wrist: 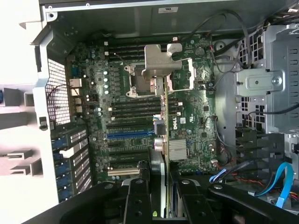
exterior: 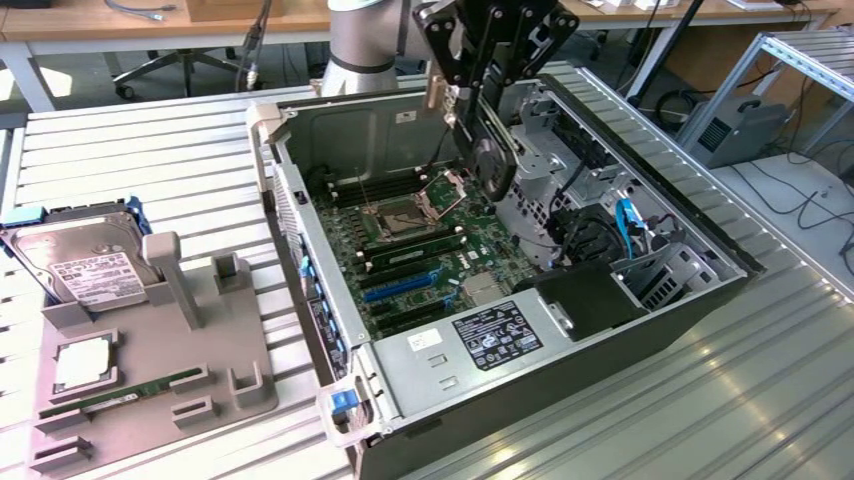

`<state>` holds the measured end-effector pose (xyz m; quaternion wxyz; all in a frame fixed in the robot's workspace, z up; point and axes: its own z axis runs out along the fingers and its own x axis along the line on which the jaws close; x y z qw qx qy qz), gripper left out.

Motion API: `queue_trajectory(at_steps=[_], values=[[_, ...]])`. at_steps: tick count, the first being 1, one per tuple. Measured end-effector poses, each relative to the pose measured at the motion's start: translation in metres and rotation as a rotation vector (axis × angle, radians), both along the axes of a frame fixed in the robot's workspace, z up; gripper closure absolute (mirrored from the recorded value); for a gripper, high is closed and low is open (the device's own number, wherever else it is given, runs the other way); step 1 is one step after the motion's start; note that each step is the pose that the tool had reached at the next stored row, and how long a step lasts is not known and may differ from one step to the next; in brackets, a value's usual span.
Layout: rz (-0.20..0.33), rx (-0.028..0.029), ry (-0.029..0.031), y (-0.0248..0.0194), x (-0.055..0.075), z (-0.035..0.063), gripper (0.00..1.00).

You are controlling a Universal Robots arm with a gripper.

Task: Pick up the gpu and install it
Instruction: 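Pick up the gpu and move the gpu toward the slot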

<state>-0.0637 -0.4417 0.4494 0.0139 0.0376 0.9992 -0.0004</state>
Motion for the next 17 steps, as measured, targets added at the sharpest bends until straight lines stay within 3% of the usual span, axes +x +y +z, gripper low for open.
queue_trajectory(at_steps=[17], values=[[0.000, 0.0000, 0.0000, 0.0009, 0.014, -0.0008, 0.73]])
